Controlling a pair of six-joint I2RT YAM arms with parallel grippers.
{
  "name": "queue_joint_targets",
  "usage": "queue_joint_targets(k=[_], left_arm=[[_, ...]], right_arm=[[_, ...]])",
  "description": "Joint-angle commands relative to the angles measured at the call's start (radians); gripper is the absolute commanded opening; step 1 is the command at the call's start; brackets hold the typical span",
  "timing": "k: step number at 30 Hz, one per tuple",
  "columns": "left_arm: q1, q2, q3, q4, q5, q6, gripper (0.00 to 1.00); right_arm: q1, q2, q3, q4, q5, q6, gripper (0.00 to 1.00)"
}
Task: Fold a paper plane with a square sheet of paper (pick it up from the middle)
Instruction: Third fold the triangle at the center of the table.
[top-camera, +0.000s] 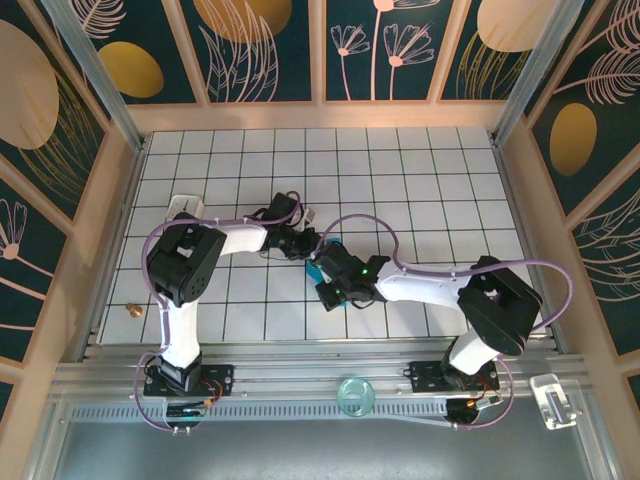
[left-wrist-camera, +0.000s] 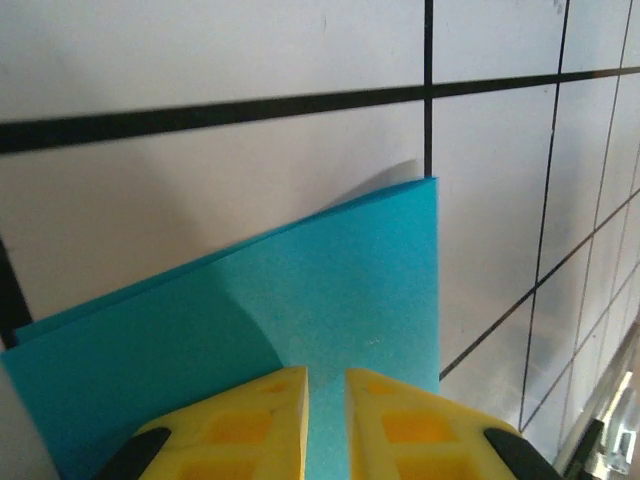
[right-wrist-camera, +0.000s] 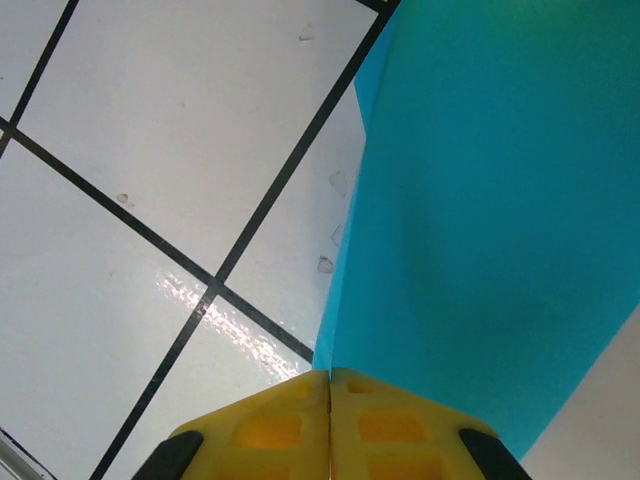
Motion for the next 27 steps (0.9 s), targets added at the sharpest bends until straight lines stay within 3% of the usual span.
queue_joint_targets(k=[1,16,27], left_arm=[[0.001,0.036,0.016,-0.080,-0.010,0.066,0.18],[0.001,0.062,0.018,-0.088,-0.016,0.084,0.17],[0.002,0.069,0.022,-0.101,-0.026,0.102,0.17]], right_arm=[[-0.031,-0.032,-0.023,0.056,-0.065,-0.033,0.10],[-0.144,-0.048,-0.091,0.177,-0.246,-0.030,0.08],[-0.226,-0.005,-0.087,0.170,-0.291,-0.038,0.06]])
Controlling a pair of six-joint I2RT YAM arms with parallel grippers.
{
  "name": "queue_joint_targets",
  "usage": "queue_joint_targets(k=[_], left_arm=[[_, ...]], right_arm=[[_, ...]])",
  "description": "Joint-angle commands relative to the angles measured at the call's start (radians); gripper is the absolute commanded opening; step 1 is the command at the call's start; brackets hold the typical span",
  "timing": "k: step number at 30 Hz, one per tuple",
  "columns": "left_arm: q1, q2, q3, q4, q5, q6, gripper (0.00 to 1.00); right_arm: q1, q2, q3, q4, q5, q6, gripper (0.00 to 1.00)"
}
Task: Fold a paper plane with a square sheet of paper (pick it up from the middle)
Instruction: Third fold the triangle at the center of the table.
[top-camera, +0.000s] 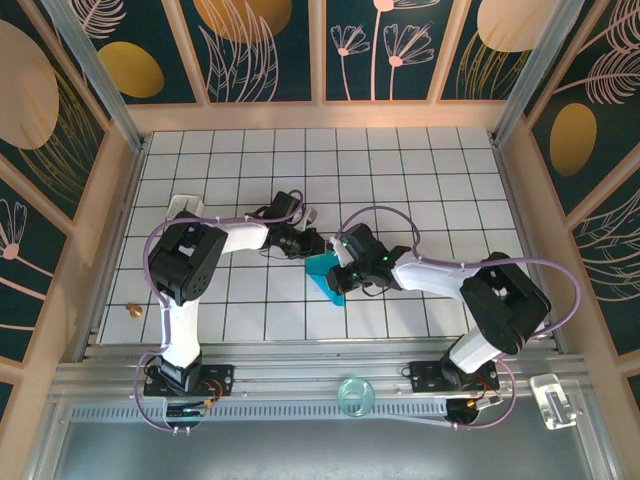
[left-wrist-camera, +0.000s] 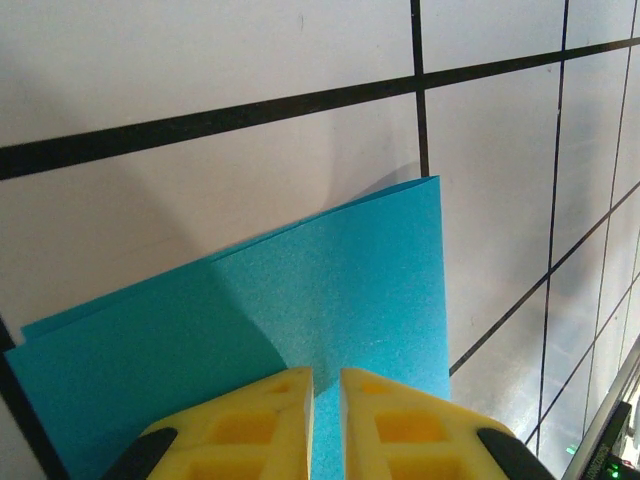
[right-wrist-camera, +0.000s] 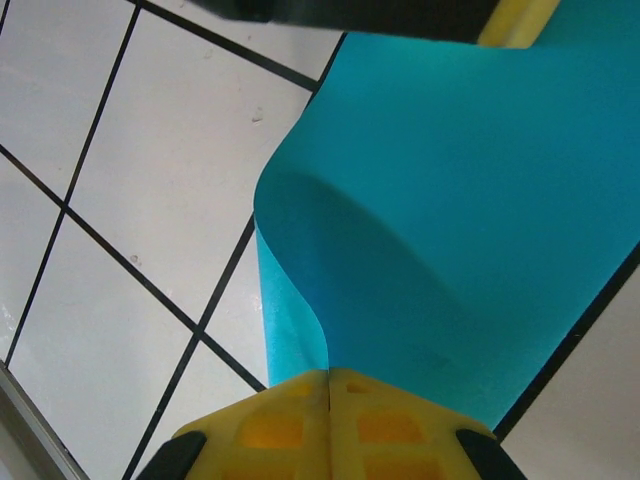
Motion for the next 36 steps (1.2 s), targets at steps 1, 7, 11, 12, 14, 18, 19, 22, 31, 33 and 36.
queue_joint_targets(k=[1,7,11,12,14,18,19,22,31,33,36], left_arm=[[0.001,0.053,-0.004,-0.063,-0.034,0.030,0.17],[0.001,0.056,-0.004,-0.063,-0.038,0.032,0.17],[0.002,0.056,-0.003,-0.067,-0.040,0.034,0.17],[0.001,0.056,-0.003,-0.067,-0.041,0.036,0.17],[0.001,0.058,-0.003,-0.068,-0.042,0.036,0.17],[0.001,0.059,-0.002,-0.068,-0.040,0.038,0.17],[0.001,0.060,-0.002,-0.068,-0.043,0.037,0.17],[0.001,0.061,-0.002,-0.068,-0.043,0.038,0.17],[0.001,0.059,-0.002,-0.071,-0.043,0.041,0.18],[0.001,0.060,0.000,-0.071,-0.044,0.041,0.18],[0.002,0.060,0.000,-0.072,-0.043,0.042,0.18]], right_arm=[[-0.019,0.018,-0.001,0.015,-0.027,-0.014,0.06],[-0.038,0.058,0.022,0.002,-0.024,-0.023,0.06],[-0.047,0.073,0.036,-0.010,-0.018,-0.031,0.06],[-0.049,0.077,0.042,-0.014,-0.015,-0.032,0.06],[-0.055,0.083,0.047,-0.017,-0.013,-0.038,0.06],[-0.064,0.094,0.065,-0.026,-0.010,-0.050,0.06],[-0.067,0.097,0.068,-0.027,-0.010,-0.051,0.06],[-0.070,0.109,0.076,-0.034,-0.005,-0.060,0.06],[-0.073,0.114,0.064,-0.041,-0.003,-0.068,0.06],[-0.074,0.118,0.066,-0.042,-0.005,-0.069,0.06],[-0.074,0.123,0.064,-0.043,-0.001,-0.068,0.06]])
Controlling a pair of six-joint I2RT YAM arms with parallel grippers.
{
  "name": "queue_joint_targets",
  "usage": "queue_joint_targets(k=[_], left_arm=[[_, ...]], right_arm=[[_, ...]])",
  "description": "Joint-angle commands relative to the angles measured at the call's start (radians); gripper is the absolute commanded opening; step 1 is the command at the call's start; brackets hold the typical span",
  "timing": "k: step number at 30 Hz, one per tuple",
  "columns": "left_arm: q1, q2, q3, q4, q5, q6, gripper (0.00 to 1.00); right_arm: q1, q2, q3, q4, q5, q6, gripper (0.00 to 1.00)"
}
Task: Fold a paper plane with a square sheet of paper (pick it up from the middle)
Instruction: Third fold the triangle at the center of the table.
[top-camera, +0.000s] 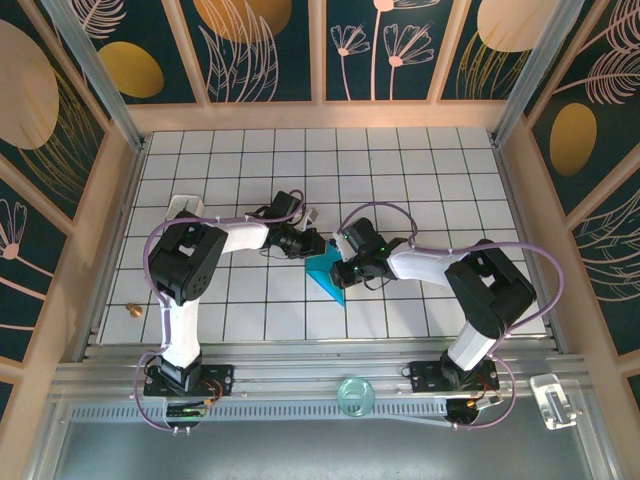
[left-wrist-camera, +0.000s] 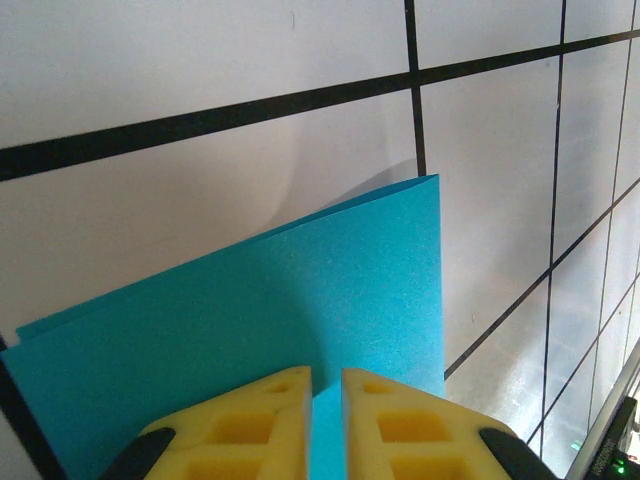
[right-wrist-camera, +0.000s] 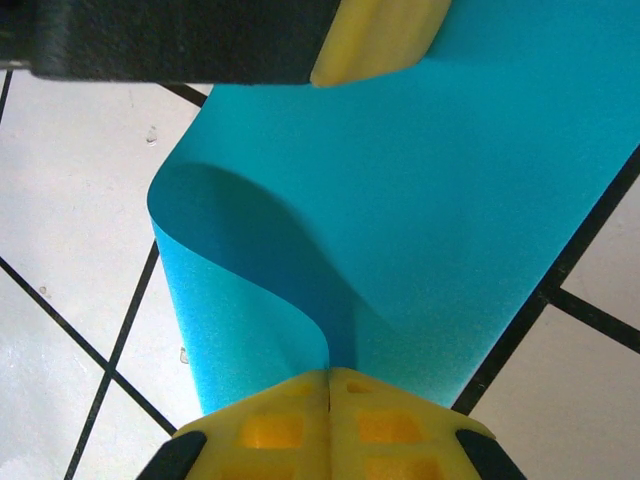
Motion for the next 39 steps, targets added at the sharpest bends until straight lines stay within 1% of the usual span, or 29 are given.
queue_joint_targets(k=[1,10,21,39], left_arm=[[0.002,0.060,-0.005,-0.064,-0.045,0.026,0.17],[0.001,0.061,-0.004,-0.066,-0.048,0.029,0.18],[0.002,0.064,0.000,-0.068,-0.050,0.030,0.18],[0.001,0.060,0.010,-0.072,-0.048,0.026,0.20]], right_arm=[[-0.010,0.017,0.012,-0.019,0.015,-0.015,0.06],[-0.025,-0.009,0.002,-0.027,0.022,-0.013,0.04],[-0.030,0.011,0.001,-0.014,0.004,-0.011,0.04],[-0.030,0.023,-0.037,-0.022,0.028,0.017,0.00]])
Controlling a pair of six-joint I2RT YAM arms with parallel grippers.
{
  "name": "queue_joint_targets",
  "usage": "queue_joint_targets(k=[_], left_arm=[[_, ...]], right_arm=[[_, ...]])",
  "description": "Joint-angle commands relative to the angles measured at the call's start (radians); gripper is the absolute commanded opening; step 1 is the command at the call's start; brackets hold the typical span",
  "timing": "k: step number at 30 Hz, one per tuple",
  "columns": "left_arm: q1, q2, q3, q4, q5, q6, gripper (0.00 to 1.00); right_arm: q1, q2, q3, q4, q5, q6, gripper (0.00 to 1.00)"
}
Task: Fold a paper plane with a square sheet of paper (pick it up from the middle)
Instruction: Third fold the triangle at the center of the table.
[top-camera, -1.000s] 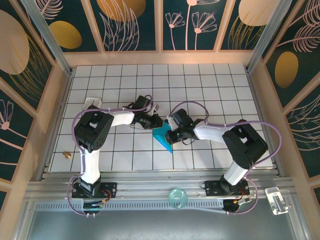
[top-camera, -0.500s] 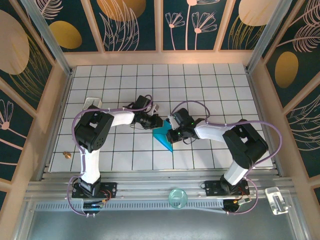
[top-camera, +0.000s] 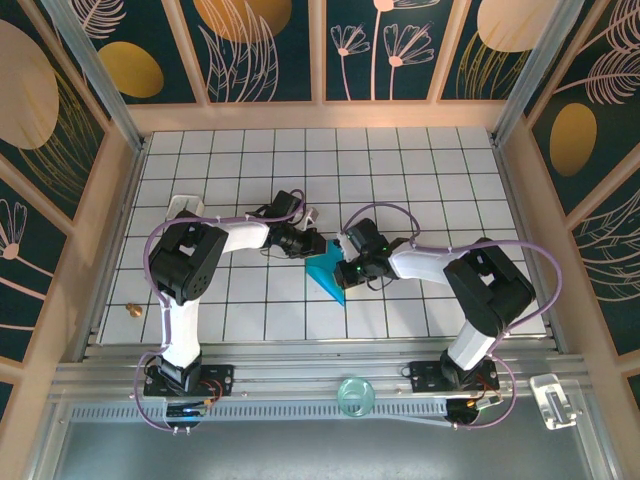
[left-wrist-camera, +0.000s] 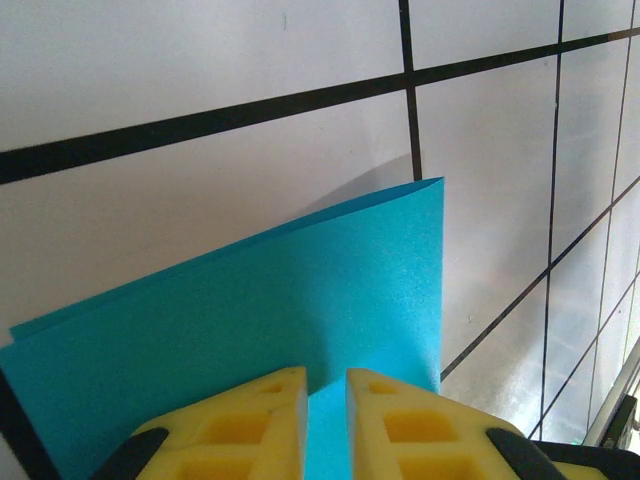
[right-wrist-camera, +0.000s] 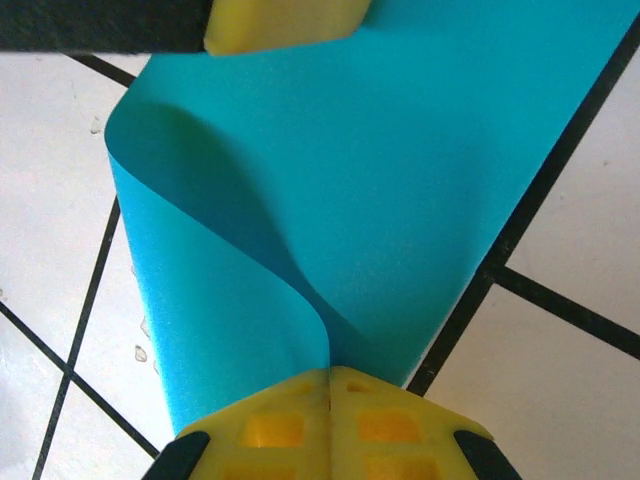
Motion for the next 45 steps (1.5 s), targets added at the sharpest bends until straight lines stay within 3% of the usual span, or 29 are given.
queue_joint_targets(k=[1,45], left_arm=[[0.002,0.056,0.000,-0.061,-0.049,0.023,0.20],[0.002,0.054,-0.005,-0.048,-0.043,0.007,0.22]], right_arm=[[-0.007,0.016,-0.020,-0.023,0.021,0.013,0.00],[0.012,0.075,0.013,-0.054,0.028,0.004,0.00]])
